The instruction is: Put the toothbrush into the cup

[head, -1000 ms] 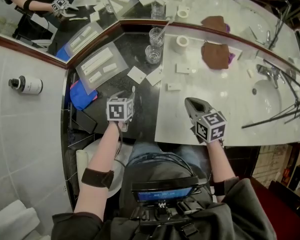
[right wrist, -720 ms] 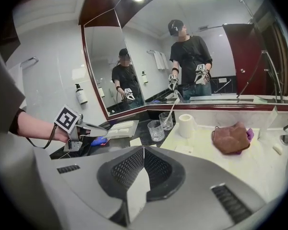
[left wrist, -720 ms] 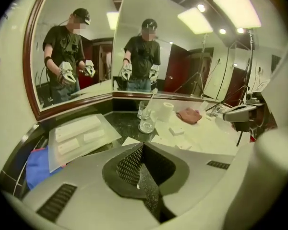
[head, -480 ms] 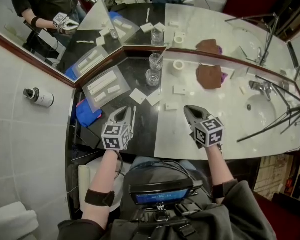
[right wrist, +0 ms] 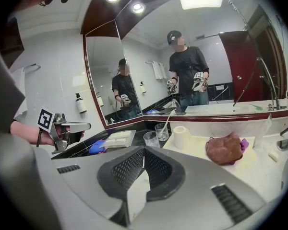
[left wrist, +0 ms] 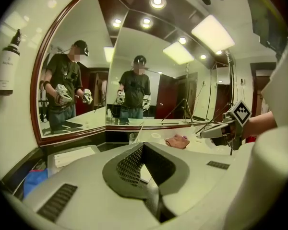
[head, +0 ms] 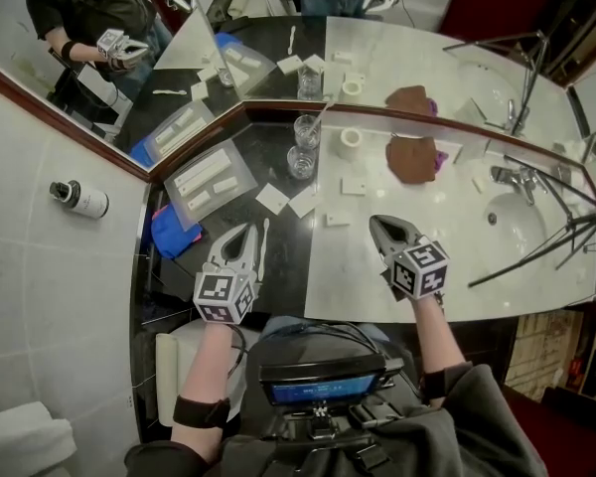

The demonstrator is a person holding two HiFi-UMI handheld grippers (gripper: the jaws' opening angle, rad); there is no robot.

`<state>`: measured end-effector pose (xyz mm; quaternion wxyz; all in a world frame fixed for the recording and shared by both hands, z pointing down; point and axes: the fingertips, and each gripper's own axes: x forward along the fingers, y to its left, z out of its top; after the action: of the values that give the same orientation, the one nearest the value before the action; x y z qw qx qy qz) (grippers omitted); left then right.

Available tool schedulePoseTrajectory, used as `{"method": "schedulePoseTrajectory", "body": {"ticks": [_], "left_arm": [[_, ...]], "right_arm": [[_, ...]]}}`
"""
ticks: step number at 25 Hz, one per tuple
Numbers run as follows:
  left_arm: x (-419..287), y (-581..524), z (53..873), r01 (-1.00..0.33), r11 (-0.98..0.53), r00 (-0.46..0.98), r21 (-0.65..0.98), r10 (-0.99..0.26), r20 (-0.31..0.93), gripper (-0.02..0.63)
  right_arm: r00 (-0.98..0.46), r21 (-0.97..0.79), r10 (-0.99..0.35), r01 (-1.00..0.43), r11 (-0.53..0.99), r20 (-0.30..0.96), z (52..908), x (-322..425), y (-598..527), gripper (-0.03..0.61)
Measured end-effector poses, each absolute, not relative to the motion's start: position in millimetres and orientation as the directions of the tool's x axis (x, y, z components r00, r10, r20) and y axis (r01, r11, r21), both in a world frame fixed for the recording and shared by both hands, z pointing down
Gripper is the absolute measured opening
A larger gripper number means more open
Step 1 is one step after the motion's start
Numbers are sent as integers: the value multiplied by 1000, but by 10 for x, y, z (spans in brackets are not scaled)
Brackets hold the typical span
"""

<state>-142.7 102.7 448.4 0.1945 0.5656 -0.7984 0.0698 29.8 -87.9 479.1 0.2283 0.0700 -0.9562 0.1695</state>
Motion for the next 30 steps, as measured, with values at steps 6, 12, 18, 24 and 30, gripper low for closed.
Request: {"method": "schedulePoseTrajectory", "body": {"ticks": [6, 12, 18, 24, 30], "left_arm": [[-1381, 1039, 4589, -923, 361, -282, 131, -868, 409, 2], [-1407, 991, 4665, -914, 376, -284, 151, -860, 424, 3], [-1468, 761, 4731, -927, 356, -265, 120, -846, 462, 5], [-1683, 187, 4718, -962, 262, -189, 79, -846, 499, 71], [-1939, -581, 4736, -992, 124, -85, 37, -838, 538, 134]], "right_arm": [[-890, -301, -70, -226, 926, 451, 4793, 358, -928, 20], [-885, -292, -80, -236, 927, 459, 4813, 385, -968, 20], [-883, -297, -90, -249, 922, 461, 4811, 415, -1004, 20], [-869, -272, -115, -273, 923, 480, 4883, 420, -1031, 20], [-859, -281, -139, -308, 909, 492, 5042, 464, -1020, 20]]}}
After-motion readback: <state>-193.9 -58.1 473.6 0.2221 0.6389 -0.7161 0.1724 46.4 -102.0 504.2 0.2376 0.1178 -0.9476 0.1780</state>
